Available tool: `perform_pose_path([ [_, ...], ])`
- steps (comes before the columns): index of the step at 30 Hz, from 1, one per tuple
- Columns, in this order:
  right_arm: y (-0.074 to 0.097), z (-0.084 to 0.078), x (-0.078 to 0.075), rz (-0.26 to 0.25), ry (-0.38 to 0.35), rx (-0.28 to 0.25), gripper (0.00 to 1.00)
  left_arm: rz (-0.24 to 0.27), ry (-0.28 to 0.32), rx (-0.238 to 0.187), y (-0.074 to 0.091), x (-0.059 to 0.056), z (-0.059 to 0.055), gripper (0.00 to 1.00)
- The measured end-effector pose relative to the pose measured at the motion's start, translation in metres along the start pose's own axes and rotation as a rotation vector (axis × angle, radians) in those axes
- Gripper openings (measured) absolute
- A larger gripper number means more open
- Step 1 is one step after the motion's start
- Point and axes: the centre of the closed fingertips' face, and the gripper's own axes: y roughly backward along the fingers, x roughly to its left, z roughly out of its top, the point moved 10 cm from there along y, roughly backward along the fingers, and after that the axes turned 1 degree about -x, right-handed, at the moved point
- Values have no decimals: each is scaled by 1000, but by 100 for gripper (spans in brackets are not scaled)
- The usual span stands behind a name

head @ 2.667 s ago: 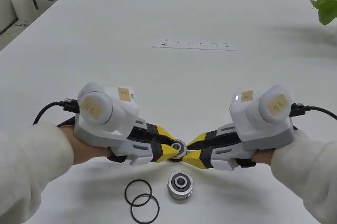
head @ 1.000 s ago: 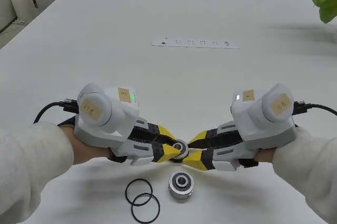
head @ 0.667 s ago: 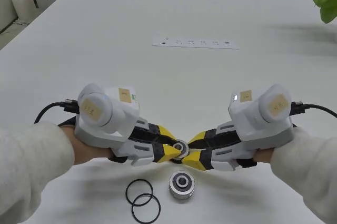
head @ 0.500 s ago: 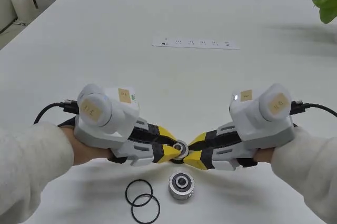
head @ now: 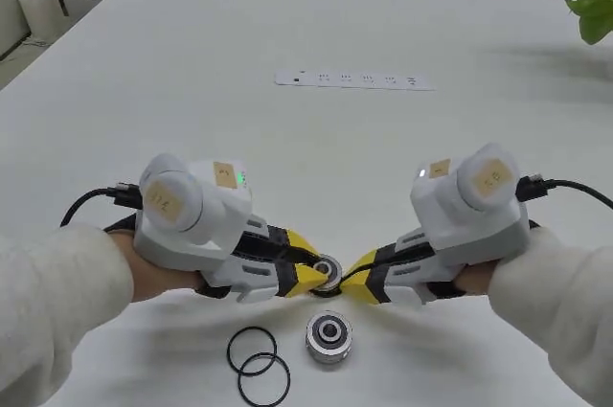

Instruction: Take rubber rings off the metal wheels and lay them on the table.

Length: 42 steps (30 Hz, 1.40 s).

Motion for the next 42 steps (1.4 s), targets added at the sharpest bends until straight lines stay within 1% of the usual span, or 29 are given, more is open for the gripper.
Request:
perform_pose_path([
  [4, 1, 1, 0, -9, -15, 5, 0, 0, 1, -1, 0, 0, 0, 13],
  [8, 2, 1, 0, -22, -75, 8, 0, -1, -3, 0, 0, 0, 0, 13],
  [11, 3, 1, -1, -24, -105, 6, 0, -6, -9, -1, 0, 0, 0, 13],
  [14, 6, 1, -3, -16, -139, 1, 0, -10, -15, 0, 0, 0, 0, 13],
  [20, 9, 1, -4, -5, -171, -8, 0, -18, -24, 1, 0, 0, 0, 13],
  [28, 11, -1, -4, 17, -232, -27, 0, -33, -37, -4, 0, 0, -1, 13],
  [35, 12, -3, -4, 29, -260, -41, 0, -43, -45, -11, 0, 0, -1, 13],
  [37, 15, -3, -6, 29, -270, -50, 0, -46, -47, -12, 1, 0, -2, 13],
  [38, 16, -1, -5, 37, -311, -80, 0, -46, -47, -13, 1, 0, -2, 13],
  [39, 17, 0, -6, 43, -324, -89, 0, -47, -48, -14, 1, 0, -2, 13],
  [42, 15, 0, -5, 38, -295, -68, 0, -49, -50, -14, 0, 0, -2, 13],
])
